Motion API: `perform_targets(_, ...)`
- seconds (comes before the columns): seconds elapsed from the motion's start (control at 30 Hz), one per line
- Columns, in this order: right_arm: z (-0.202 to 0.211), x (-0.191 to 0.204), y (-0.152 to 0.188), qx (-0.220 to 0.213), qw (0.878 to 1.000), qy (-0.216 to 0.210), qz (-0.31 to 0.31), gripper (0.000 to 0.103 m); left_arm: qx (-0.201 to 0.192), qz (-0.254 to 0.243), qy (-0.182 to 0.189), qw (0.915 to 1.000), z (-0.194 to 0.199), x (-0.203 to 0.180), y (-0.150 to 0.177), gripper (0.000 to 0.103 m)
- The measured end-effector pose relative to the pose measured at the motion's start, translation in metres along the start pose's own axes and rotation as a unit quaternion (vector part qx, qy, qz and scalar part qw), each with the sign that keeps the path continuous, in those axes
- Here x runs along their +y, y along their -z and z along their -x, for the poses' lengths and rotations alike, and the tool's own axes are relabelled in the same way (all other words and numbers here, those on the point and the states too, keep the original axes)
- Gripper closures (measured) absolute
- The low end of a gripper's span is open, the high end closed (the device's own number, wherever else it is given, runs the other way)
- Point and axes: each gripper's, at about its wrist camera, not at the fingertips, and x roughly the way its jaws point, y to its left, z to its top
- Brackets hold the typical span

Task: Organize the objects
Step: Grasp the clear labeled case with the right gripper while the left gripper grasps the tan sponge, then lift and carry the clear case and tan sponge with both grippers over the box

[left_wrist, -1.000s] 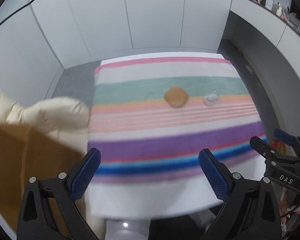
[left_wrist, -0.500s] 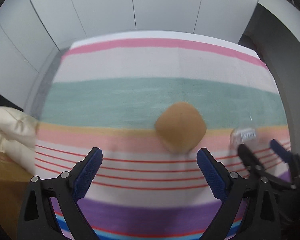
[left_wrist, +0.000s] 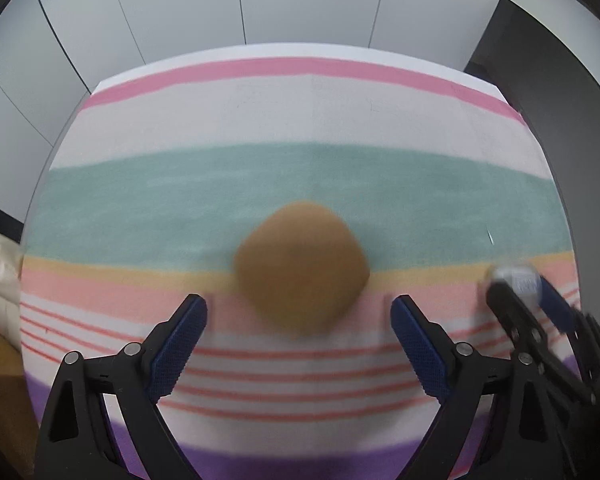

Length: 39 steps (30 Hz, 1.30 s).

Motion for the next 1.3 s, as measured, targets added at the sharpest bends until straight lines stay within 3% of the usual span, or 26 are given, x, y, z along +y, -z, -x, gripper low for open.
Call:
perform_targets(0.1,0.001,-0.005,-0.001,0.003,1.0,-0.005,-0.001,0.042,-0.022,0.007,-0.01,0.9997,-0.002,-0.002,-0.005,0.037)
perform_targets(0.63,0.022,-0.004,-0.01,0.012,1.0,-0.001,0.003,0.042,-0.05,0.008,-0.035,0.9981,0.032,0.013,0.002,0.045)
perform_targets(0.9,0.066,0.011,-0.043,0.014,0.999,0.03,0.017,0.042,-0.083,0.018,-0.032,0.9959,0.099,0.036,-0.012,0.045)
perform_targets(1.3,0.19,0.064,-0.111,-0.045,0.997,0.018,0.061,0.042,-0.145,0.017,-0.048,0.9881,0.241,0.06,-0.037,0.045)
